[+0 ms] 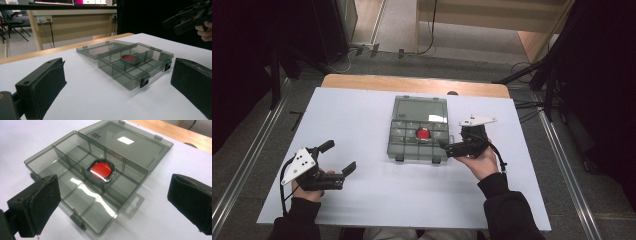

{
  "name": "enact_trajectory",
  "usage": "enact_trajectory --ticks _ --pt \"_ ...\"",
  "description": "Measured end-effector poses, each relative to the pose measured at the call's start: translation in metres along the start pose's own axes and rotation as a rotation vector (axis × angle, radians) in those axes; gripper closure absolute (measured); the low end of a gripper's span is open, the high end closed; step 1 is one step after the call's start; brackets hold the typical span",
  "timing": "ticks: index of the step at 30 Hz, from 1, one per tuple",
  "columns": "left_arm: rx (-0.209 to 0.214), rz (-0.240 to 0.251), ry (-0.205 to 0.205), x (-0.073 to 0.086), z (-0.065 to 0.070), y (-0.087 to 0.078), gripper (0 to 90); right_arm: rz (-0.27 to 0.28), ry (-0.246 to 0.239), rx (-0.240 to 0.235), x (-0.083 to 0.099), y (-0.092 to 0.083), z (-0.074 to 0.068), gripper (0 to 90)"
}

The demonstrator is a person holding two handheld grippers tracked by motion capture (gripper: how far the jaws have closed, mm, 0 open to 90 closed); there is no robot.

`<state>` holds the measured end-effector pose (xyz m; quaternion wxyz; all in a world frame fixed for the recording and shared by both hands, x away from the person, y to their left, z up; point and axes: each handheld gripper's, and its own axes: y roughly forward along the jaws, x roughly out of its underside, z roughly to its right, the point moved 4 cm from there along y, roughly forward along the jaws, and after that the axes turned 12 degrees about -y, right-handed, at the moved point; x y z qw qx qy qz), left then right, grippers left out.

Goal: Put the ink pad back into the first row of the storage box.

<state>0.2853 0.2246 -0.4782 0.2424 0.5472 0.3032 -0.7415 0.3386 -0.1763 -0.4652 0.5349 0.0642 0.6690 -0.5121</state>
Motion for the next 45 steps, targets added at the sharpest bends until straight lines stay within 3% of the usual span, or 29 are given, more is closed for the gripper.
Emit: enact_trajectory --ticks 11,13,20,22,26,40,45 --pt "-0.002 0.001 0.001 0.0 0.0 0.0 0.0 0.014 0.037 0.01 0.021 -0.028 -0.001 0.0" --pt "-0.002 0.002 0.002 0.0 0.0 0.0 0.0 -0.003 0.036 0.012 0.025 -0.03 -0.003 0.0" --pt "-0.002 0.001 0.003 0.0 0.0 0.0 0.0 0.024 0.056 0.03 0.045 -0.036 -0.01 0.0" --pt "-0.002 0.002 0.002 0.0 0.001 0.0 0.0 0.004 0.063 0.032 0.051 -0.036 -0.011 0.0" --pt "-0.002 0.002 0.003 0.0 0.0 0.0 0.0 0.015 0.078 0.046 0.062 -0.039 -0.012 0.0" --pt "-0.002 -0.001 0.004 0.0 0.001 0.0 0.0 0.098 0.074 0.102 0.097 -0.056 -0.014 0.0" --pt "-0.002 -0.002 0.004 0.0 0.001 0.0 0.0 0.16 0.061 0.122 0.109 -0.065 -0.013 0.0"
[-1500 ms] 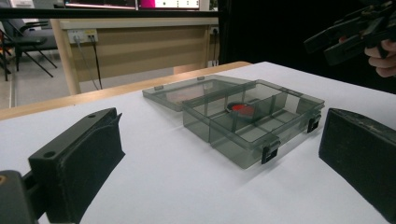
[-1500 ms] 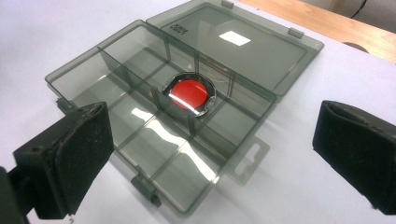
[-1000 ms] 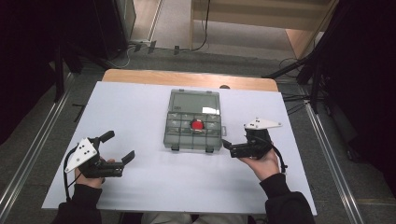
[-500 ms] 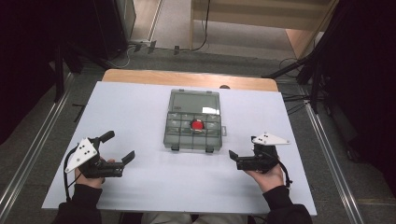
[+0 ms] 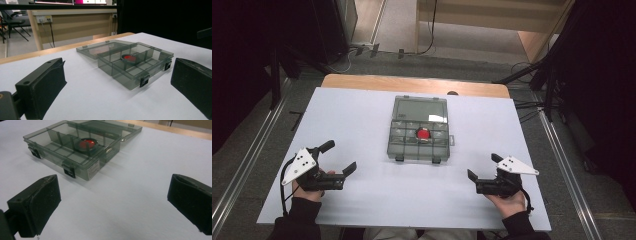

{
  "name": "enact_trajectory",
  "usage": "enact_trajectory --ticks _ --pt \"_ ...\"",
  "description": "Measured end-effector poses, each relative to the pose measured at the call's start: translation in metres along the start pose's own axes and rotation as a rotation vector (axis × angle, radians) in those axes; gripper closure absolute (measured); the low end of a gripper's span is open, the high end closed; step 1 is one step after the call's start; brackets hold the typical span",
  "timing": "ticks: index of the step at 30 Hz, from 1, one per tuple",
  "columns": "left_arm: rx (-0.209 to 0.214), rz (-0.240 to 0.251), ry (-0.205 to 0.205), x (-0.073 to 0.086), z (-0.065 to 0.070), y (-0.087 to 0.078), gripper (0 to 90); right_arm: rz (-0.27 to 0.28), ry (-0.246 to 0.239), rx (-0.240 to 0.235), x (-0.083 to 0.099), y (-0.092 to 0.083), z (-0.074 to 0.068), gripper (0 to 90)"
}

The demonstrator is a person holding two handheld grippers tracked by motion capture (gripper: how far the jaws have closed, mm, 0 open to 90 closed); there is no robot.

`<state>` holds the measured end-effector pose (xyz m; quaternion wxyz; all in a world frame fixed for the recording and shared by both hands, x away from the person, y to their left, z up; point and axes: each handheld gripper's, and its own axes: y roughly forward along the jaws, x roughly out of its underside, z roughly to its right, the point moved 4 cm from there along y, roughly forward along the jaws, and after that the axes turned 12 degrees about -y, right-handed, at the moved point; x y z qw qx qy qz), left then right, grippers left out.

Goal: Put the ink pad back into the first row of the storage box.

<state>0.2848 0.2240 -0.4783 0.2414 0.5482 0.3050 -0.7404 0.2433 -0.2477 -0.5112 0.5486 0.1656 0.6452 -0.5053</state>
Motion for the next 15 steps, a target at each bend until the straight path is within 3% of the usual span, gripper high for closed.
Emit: enact_trajectory --ticks 6,15 --pt "0.005 0.0 0.0 0.0 0.001 0.0 0.0 0.103 0.03 0.022 0.017 -0.011 0.005 0.0" --pt "0.012 0.0 -0.001 0.0 0.001 0.0 0.0 0.124 0.062 0.069 0.021 -0.013 0.011 0.0"
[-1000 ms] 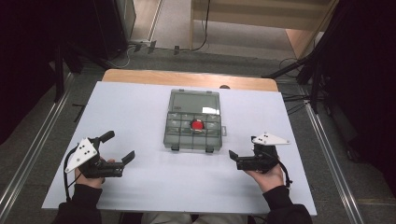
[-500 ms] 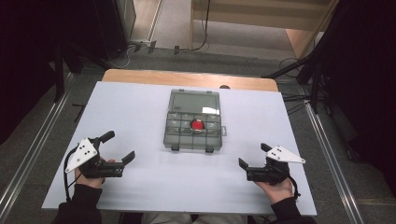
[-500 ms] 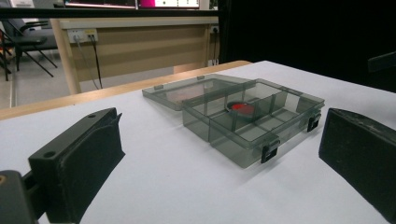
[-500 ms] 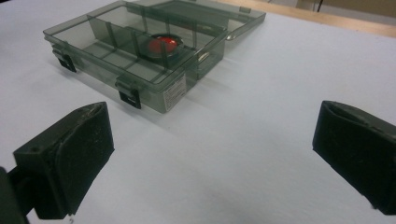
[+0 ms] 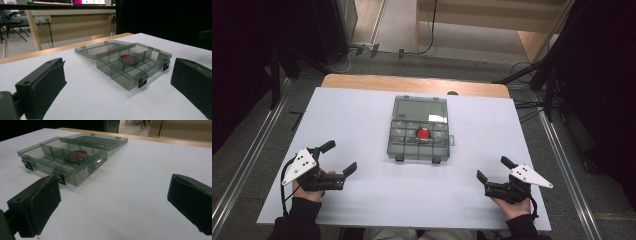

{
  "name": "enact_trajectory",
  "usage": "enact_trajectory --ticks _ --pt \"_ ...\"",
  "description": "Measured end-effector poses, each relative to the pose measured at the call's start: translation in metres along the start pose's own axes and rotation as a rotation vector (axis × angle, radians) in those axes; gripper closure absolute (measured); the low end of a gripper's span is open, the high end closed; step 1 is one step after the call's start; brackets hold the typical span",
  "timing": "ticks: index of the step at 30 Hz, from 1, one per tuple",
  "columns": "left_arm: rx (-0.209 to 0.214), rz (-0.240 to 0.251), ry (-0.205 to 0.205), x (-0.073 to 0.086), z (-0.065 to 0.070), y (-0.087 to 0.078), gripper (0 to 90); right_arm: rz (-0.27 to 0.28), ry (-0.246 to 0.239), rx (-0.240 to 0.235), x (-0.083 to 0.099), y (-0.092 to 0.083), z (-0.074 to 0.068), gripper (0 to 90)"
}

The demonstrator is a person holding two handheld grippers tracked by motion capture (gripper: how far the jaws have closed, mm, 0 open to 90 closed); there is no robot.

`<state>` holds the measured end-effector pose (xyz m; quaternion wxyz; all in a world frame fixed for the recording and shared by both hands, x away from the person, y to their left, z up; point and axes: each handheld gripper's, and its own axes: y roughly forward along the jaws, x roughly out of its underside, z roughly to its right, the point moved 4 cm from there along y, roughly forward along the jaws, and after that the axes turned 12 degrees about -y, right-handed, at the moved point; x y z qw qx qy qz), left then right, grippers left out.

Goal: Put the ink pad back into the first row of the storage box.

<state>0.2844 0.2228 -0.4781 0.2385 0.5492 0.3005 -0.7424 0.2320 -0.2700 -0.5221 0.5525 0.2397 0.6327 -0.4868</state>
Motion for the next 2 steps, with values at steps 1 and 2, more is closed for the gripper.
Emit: enact_trajectory --ticks 1,2 --pt "-0.001 -0.002 0.002 0.0 0.0 0.0001 0.0 0.001 -0.001 0.001 -0.0001 0.0 -0.0003 0.0" --pt "-0.002 -0.003 0.002 0.0 0.0002 0.0003 0.0 0.001 -0.003 0.001 -0.0001 -0.0001 -0.0006 0.0"
